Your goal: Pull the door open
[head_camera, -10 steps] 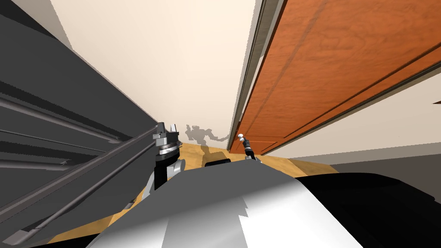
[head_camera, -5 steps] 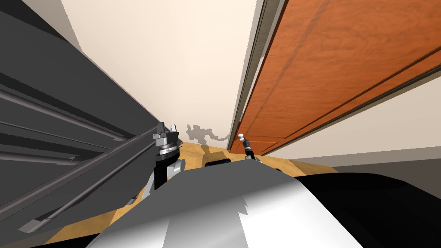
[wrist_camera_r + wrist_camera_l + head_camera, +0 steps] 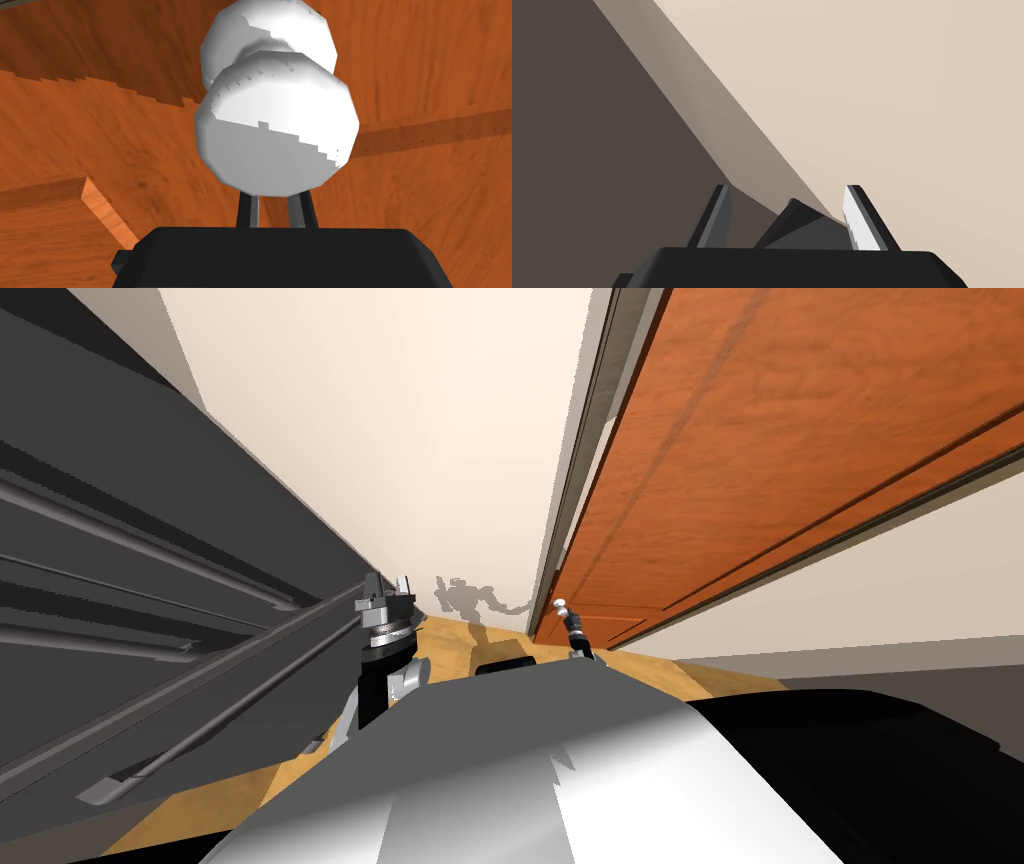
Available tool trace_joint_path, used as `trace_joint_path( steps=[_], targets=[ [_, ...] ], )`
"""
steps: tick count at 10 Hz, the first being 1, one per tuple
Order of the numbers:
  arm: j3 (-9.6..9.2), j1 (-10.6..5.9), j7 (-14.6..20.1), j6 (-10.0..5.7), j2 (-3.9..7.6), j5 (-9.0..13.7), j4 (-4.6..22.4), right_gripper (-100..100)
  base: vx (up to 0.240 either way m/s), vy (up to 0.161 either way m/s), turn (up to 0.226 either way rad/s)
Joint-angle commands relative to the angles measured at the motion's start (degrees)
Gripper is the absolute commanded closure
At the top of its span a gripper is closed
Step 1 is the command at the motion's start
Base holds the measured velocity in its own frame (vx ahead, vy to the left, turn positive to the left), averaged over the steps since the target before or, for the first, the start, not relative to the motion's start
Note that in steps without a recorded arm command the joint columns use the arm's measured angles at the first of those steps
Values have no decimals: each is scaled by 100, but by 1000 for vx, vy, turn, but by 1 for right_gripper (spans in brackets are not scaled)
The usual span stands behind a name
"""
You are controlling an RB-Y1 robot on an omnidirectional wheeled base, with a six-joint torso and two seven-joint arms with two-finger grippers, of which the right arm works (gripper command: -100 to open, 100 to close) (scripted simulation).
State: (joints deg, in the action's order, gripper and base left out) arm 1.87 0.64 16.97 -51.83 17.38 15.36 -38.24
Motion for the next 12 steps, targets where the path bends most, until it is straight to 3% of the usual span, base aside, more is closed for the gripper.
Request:
trace_joint_path(
  steps=[1,4,5,9,12],
  targets=[
    [-118,-143,286,-95,-75,127,10,100,-67,-30,144],
    [-149,-143,624,-72,-77,239,-5,100,-51,-21,61],
    [-118,-41,774,99,-47,369,-47,-100,-51,-18,9],
    [-235,-42,1385,144,-111,663,-143,-100,-79,-24,23],
    [-235,-42,1435,144,-111,663,-138,-100,-25,7,3]
  ],
)
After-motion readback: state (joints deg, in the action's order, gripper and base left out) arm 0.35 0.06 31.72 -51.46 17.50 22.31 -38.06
